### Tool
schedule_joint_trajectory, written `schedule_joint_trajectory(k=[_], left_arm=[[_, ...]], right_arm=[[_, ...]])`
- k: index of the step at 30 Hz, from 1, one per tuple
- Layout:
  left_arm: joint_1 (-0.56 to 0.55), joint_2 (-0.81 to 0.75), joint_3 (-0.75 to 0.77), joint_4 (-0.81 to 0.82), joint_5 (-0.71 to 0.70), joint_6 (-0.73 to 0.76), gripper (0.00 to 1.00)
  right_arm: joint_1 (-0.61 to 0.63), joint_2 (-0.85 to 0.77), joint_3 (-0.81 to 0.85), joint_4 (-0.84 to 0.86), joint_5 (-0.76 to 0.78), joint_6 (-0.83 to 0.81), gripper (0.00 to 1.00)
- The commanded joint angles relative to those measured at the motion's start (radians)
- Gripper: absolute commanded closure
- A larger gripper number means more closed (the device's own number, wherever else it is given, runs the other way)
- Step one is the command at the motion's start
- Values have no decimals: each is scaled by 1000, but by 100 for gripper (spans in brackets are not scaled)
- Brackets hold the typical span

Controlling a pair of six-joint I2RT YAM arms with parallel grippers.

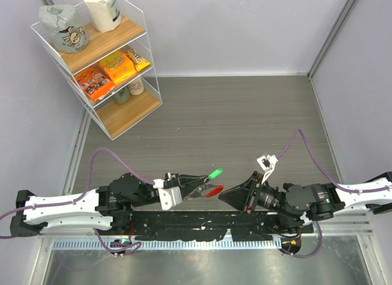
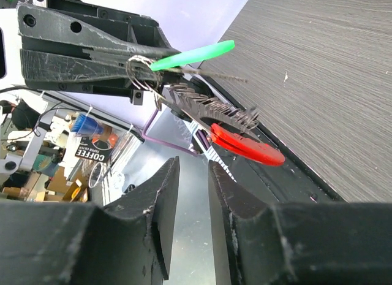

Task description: Put the keys on the keyring

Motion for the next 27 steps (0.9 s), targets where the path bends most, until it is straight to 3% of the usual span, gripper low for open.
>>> schedule_joint_trajectory(k=[1, 12, 27], left_arm=[[-4, -29, 24, 71, -45, 27, 100], [-30, -56, 48, 25, -111, 62, 100], [-131, 25, 111, 28, -435, 175, 100]], right_arm=[[5, -18, 5, -10, 21, 4, 68], [5, 74, 120, -51, 63, -143, 65], [5, 330, 407, -159, 101, -495, 57]])
